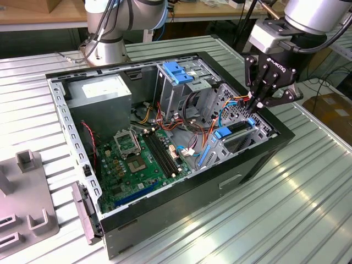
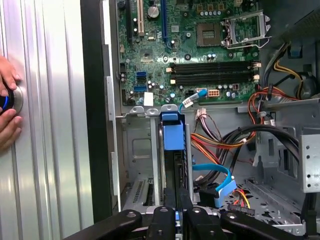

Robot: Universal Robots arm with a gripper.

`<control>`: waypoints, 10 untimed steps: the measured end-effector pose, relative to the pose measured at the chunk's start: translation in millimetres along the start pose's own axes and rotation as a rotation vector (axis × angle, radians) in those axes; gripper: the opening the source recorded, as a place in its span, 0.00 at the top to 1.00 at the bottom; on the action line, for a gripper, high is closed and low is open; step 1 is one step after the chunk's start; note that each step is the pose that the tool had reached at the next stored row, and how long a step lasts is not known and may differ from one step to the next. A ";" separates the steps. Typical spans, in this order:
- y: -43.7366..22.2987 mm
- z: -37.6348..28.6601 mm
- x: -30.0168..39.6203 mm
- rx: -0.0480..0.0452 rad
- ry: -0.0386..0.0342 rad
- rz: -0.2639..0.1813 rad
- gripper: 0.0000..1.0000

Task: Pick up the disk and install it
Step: 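Insert the first disk wire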

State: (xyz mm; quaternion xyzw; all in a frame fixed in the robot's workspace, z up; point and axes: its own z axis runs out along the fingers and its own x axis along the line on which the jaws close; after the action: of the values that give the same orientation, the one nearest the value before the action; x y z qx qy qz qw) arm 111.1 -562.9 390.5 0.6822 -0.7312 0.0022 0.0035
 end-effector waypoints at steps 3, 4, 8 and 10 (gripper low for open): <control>-11.2 0.1 -0.8 0.0000 0.0000 0.000 0.82; -15.9 0.1 -1.3 0.0000 0.0001 0.000 0.82; -24.0 0.4 -4.9 0.0000 0.0003 -0.001 0.82; -31.2 0.6 -9.6 -0.0001 0.0005 -0.004 0.82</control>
State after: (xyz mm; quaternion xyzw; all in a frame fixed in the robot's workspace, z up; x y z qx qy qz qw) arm 142.8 -555.5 389.8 0.6838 -0.7296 0.0023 0.0037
